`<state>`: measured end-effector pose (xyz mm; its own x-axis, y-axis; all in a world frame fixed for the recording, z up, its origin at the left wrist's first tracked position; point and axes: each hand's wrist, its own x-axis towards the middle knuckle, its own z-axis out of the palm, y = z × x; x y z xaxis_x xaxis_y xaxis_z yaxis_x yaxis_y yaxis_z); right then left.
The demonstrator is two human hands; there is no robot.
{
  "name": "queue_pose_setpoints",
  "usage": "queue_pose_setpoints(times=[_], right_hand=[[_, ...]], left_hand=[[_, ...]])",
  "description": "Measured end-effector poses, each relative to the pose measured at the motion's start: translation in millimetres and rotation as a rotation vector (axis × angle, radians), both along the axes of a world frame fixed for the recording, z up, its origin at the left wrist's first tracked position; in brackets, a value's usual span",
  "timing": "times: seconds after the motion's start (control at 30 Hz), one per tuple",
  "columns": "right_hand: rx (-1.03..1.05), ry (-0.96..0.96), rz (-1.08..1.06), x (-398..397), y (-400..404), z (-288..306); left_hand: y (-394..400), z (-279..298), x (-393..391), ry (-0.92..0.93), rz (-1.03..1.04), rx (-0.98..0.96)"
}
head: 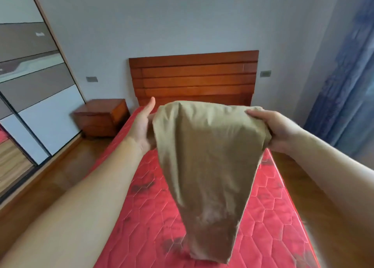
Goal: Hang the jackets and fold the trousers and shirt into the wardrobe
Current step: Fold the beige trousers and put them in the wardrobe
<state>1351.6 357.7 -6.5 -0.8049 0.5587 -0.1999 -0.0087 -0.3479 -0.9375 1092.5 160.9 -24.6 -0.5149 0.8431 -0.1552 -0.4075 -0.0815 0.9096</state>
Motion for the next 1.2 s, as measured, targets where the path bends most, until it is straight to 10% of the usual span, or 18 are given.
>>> queue_pose_setpoints(times=[0.23,0.4,0.53,0.7,1.07,1.2], right_hand=[[-0.025,-0.352,0.14,16.7,-7.7,-74.1],[-0.185,-0.026,0.196,30.6,9.8,-77.0],[-0.015,-0.351,0.206,41.1,-3.1,-111.5],[-0.075,-0.213,0.007,42.7,10.1,-104.8],[0.001,-0.37,0.272,53.6,-7.1,-144.9],[-0.101,-0.205,0.06,54.6,-7.4,-145.7]], left_hand=[[-13.9,-76.9,55.0,0.103,-0.371,-0.38],[-21.7,-87.8,46.9,-0.152,-0.321,-0.1],[-24.5,-96.9,52.1,0.1,-0.354,-0.369],[-22.7,-92.3,48.6,-0.052,-0.225,-0.148],[-37.5,-124.4,60.0,0.098,-0.501,-0.371],[-40.7,-130.4,63.9,0.08,-0.428,-0.308]])
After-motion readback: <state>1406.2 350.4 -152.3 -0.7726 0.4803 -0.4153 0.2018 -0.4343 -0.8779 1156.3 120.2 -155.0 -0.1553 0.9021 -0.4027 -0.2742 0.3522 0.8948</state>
